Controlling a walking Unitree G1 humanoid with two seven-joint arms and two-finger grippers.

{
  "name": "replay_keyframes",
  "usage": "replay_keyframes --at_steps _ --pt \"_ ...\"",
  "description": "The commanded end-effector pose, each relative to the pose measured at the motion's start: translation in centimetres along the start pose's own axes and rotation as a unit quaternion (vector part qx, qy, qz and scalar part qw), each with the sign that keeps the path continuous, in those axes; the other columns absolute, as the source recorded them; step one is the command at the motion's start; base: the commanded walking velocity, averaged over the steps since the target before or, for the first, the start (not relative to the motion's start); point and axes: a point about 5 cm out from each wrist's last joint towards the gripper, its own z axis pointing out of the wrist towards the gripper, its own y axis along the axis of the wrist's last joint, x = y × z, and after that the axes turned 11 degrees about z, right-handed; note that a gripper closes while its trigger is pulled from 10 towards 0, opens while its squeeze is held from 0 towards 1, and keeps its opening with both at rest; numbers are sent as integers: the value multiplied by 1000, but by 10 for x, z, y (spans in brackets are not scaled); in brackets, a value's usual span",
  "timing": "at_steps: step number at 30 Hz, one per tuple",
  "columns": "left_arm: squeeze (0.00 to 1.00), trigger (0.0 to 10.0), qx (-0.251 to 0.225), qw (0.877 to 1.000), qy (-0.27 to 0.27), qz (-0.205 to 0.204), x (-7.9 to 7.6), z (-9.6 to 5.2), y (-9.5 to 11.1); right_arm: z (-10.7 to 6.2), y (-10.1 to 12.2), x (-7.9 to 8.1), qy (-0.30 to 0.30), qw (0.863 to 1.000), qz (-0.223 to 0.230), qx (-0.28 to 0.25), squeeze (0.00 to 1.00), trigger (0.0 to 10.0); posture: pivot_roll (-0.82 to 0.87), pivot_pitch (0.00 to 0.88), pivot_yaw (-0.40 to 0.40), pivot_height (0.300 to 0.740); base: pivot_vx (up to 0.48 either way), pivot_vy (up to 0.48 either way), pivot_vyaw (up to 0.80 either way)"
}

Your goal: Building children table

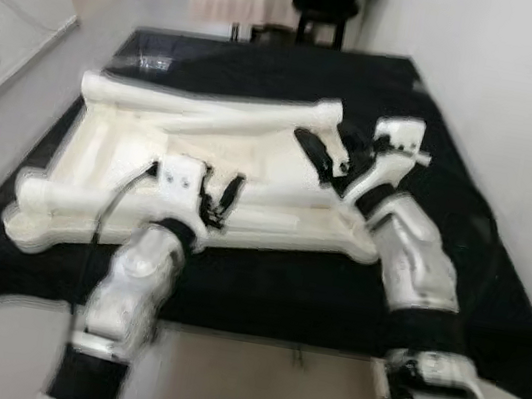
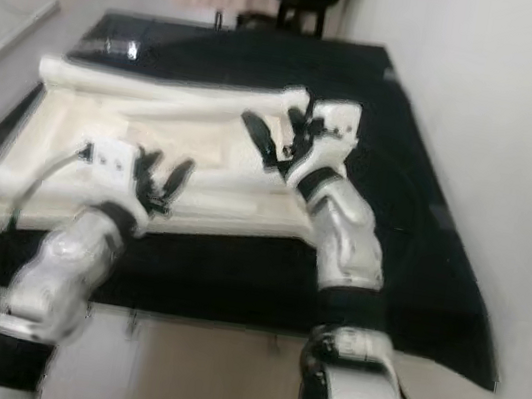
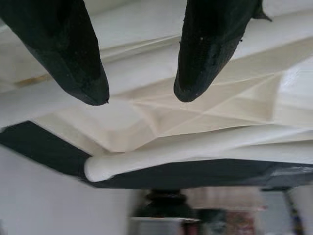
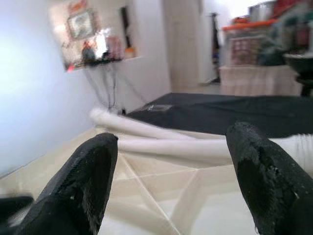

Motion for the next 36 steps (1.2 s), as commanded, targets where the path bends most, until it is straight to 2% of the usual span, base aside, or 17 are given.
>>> replay_keyframes --at_steps 1,10,11,13,14,16,17,18,19,20,21,23,25,27,31,33,36 --pt "0 10000 7 1000 -12 2 -6 -3 -4 -3 -6 -4 -11 997 -51 49 0 10000 -34 56 3 740 0 0 800" --pt "0 10000 34 999 -25 8 -10 -10 -20 -5 -5 -14 -57 986 -116 105 0 10000 -28 53 2 740 0 0 267" --pt "0 10000 48 998 -32 14 -12 -15 -27 -6 -11 -9 18 970 -165 178 1000 10000 -27 53 3 740 0 0 0" --pt "0 10000 48 998 -32 14 -12 -15 -27 -6 -11 -9 18 970 -165 178 1000 10000 -27 53 3 740 0 0 0" --pt "0 10000 53 998 -37 17 -13 -18 -30 -9 -17 -6 60 954 -192 224 1000 10000 -23 55 3 740 0 0 0" --pt "0 10000 53 998 -37 17 -13 -18 -30 -9 -17 -6 60 954 -192 224 1000 10000 -23 55 3 740 0 0 0" --pt "0 10000 58 997 -47 19 -16 -21 -33 -5 -17 -9 65 939 -220 258 1000 10000 -20 61 5 740 0 0 0" --pt "0 10000 58 997 -47 19 -16 -21 -33 -5 -17 -9 65 939 -220 258 1000 10000 -20 61 5 740 0 0 0" --pt "0 10000 61 996 -54 21 -19 -24 -34 1 -15 -14 51 921 -255 291 1000 10000 -15 69 2 740 0 0 0" --pt "0 10000 61 996 -54 21 -19 -24 -34 1 -15 -14 51 921 -255 291 1000 10000 -15 69 2 740 0 0 0" --pt "0 10000 65 996 -60 22 -22 -27 -36 11 -7 -17 36 907 -277 316 0 10000 -10 80 -7 740 0 0 0" --pt "0 10000 65 996 -60 22 -22 -27 -36 11 -7 -17 36 907 -277 316 0 10000 -10 80 -7 740 0 0 0" --pt "0 10000 69 995 -63 23 -26 -32 -36 30 9 -11 37 897 -274 346 0 10000 -1 101 -21 740 0 0 0" --pt "0 10000 69 995 -63 23 -26 -32 -36 30 9 -11 37 897 -274 346 0 10000 -1 101 -21 740 0 0 0" --pt "0 10000 69 995 -62 24 -28 -36 -34 42 10 -2 17 895 -231 382 0 10000 7 122 -27 740 0 0 0" --pt "0 10000 70 995 -63 20 -29 -40 -34 42 6 0 15 873 -243 424 0 10000 7 144 -29 740 0 0 0" --pt "0 10000 72 995 -65 16 -30 -45 -32 44 4 1 8 862 -257 437 0 10000 7 172 -33 740 0 0 0"
